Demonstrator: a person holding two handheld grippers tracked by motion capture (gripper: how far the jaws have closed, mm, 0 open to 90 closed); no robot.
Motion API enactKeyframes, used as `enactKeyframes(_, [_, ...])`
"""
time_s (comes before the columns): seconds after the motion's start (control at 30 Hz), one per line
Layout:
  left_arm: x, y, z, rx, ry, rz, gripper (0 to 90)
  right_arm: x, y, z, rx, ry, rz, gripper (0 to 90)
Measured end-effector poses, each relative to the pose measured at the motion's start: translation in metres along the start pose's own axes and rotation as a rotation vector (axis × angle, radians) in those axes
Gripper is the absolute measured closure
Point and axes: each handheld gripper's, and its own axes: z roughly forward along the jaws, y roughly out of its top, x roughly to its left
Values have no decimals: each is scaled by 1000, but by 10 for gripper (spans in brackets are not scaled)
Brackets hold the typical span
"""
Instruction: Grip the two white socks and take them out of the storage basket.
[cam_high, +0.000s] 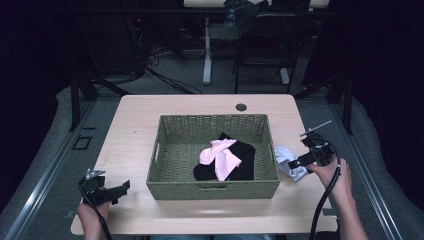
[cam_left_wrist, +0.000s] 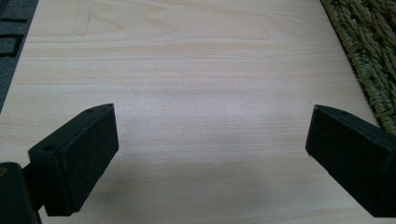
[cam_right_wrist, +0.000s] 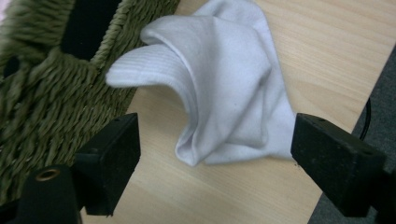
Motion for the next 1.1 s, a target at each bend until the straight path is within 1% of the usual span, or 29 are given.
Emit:
enactKeyframes(0.07, [0,0,0,0,0,-1,26,1,-7,-4,-22,5,3,102])
enactKeyframes(0.1, [0,0,0,-4,-4,-1,26,2,-10,-4,-38,7,16,76])
enactKeyframes(0.13, [0,0,0,-4,-4,-2,26,2,-13,-5,-40,17,15,51])
enactKeyframes(0.17, [0,0,0,-4,-4,-1,26,2,-17,-6,-49,14,14,41])
enactKeyframes(0.2, [0,0,0,-4,-4,-2,26,3,-20,-6,-63,22,24,40])
enactKeyframes(0.23, [0,0,0,-1,-2,0,26,4,-23,-7,-65,17,18,35])
enactKeyframes(0.37, [0,0,0,0,-1,0,26,7,-35,-6,-108,21,45,29])
enactKeyframes(0.4, [0,0,0,1,-1,0,26,6,-38,-6,-108,18,38,30])
enactKeyframes(0.47, [0,0,0,-5,-4,-1,26,6,-44,-5,-121,22,47,29])
enactKeyframes(0.5, [0,0,0,2,-2,0,26,7,-48,-3,-138,22,53,31])
enactKeyframes(0.6, [0,0,0,-3,-5,1,26,8,-57,1,-144,25,59,30])
enactKeyframes(0.67, [0,0,0,-2,-5,-1,26,9,-64,5,-146,40,61,32])
enactKeyframes(0.73, [0,0,1,-3,-7,1,26,10,-70,10,-138,47,47,35])
enactKeyframes(0.77, [-1,0,0,-4,-6,2,26,12,-73,12,-131,43,49,33])
enactKeyframes(0.8, [-1,0,0,-4,-9,5,26,12,-75,14,-122,39,48,33])
enactKeyframes(0.83, [-1,0,0,-4,-10,7,26,12,-76,15,-125,31,53,33])
enactKeyframes(0.87, [-1,1,0,-4,-10,8,26,11,-78,15,-131,43,55,33])
enactKeyframes(0.9, [-1,1,0,-6,-11,8,26,12,-80,16,-142,42,66,31])
enactKeyframes(0.93, [-1,1,0,-9,-12,6,26,11,-81,16,-133,35,61,32])
enactKeyframes(0.97, [-1,1,0,-7,-12,7,26,11,-82,18,-142,33,66,33])
enactKeyframes(1.0, [-1,1,0,-8,-12,7,26,11,-83,18,-133,30,66,34])
enactKeyframes(1.07, [-1,1,0,-7,-14,9,26,10,-83,20,-132,35,67,36])
enactKeyframes(1.1, [-2,1,0,-3,-16,9,26,10,-83,22,-129,29,71,35])
